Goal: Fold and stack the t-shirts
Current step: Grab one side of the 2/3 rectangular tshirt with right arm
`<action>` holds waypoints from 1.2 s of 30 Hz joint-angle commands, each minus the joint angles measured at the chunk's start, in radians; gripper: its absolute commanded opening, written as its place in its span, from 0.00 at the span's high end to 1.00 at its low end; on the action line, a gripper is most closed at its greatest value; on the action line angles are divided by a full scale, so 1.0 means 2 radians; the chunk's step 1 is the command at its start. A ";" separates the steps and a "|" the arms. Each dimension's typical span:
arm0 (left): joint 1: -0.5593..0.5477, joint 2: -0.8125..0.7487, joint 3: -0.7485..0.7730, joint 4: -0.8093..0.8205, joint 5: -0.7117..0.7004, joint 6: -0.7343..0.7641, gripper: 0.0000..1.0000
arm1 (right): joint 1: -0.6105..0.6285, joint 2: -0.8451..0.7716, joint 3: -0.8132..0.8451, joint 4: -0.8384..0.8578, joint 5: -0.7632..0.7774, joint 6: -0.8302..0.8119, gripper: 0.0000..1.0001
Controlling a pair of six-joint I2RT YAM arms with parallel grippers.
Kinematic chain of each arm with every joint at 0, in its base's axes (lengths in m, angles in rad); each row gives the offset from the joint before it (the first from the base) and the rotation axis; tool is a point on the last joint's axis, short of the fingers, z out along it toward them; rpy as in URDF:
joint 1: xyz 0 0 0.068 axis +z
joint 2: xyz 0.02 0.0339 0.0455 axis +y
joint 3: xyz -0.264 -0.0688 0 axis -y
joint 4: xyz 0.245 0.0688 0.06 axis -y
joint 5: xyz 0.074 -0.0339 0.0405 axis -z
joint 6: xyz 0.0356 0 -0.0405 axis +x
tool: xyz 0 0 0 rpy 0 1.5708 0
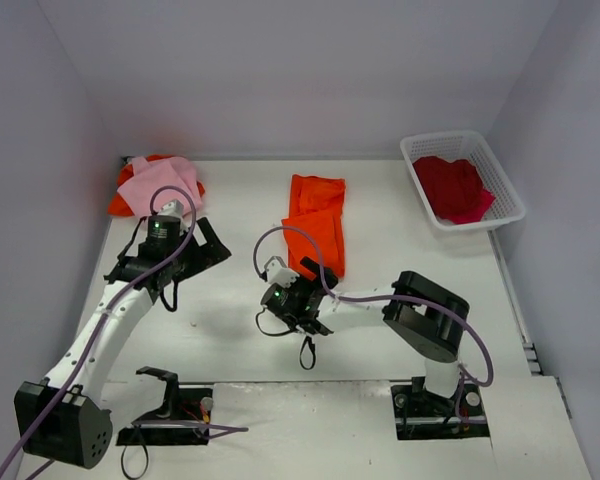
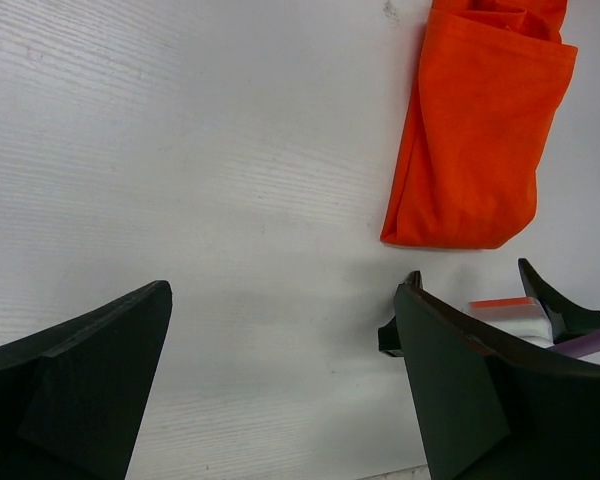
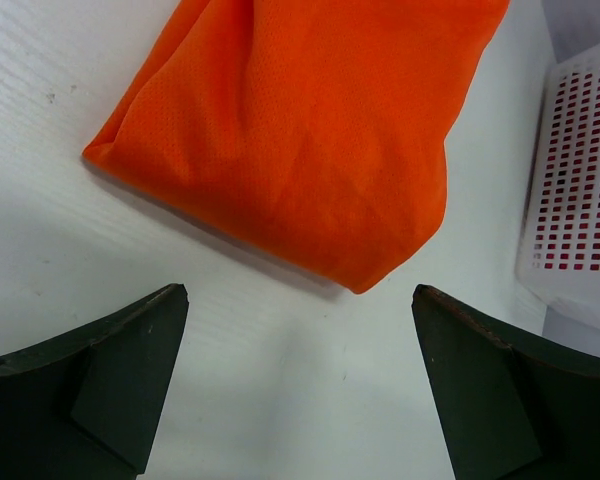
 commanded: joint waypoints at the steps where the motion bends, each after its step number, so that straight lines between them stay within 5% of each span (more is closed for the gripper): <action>1: 0.007 -0.008 0.002 0.017 0.007 0.008 0.12 | 0.004 0.013 0.013 0.022 0.025 -0.020 0.08; 36: 0.031 0.018 -0.024 0.062 0.044 0.005 0.12 | -0.040 0.066 0.009 0.072 0.038 -0.068 0.07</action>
